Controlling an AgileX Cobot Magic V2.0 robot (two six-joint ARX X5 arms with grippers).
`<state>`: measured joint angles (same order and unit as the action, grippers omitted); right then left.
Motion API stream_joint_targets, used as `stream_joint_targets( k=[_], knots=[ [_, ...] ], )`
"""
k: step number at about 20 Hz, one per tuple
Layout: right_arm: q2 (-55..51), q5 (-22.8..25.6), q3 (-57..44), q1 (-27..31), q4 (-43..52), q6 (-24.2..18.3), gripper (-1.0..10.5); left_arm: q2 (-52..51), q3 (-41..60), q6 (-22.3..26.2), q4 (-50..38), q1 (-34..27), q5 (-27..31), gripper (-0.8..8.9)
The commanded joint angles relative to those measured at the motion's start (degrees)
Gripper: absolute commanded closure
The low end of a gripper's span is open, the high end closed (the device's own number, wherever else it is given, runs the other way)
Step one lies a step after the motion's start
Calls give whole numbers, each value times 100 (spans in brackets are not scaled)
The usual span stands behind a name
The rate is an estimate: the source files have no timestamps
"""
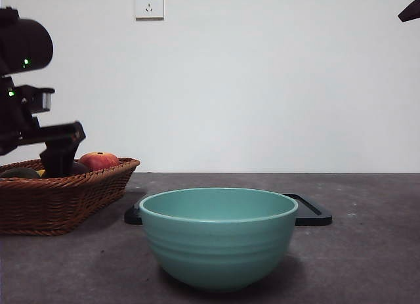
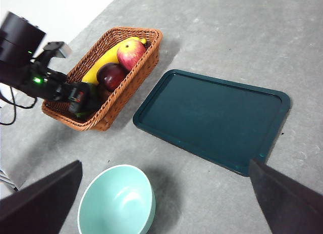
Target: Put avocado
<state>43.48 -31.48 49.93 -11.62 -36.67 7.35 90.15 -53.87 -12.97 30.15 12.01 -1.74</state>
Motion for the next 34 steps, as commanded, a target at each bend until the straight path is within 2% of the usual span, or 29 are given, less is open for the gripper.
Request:
stream_joint_targets(
  k=[1,4,6,13,20,23,26,29,34],
  knots=[
    [22,-20,109,-26,57,-9,356,162,-96,28,-63,4,79,276],
    [22,-20,109,-26,55,-9,356,166,-96,28,-68,-7,87,555],
    [22,-20,109,-26,52,-9,356,164,-98,28,-42,-4,85,660],
    [22,-20,109,-26,55,-9,356,-42,-791,31,859,42,22,669],
    [22,-22,109,-26,39,-9,356,-1108,-1397,-127,1832,437,-168,669],
    [22,-22,109,-26,33,-9,356,-1606,-1397,-260,2057,831,-452,669],
    [11,-22,109,-26,-96,-13,356,-1899,-1397,-286,2330,1366,-492,669],
    [11,-22,109,-26,-321,-15,356,-1954,-1397,-579,2575,1963,-492,669],
    [-90,-129,109,-26,-452,-33,356,-1858,-1397,-1005,2118,2968,-483,669]
  ],
)
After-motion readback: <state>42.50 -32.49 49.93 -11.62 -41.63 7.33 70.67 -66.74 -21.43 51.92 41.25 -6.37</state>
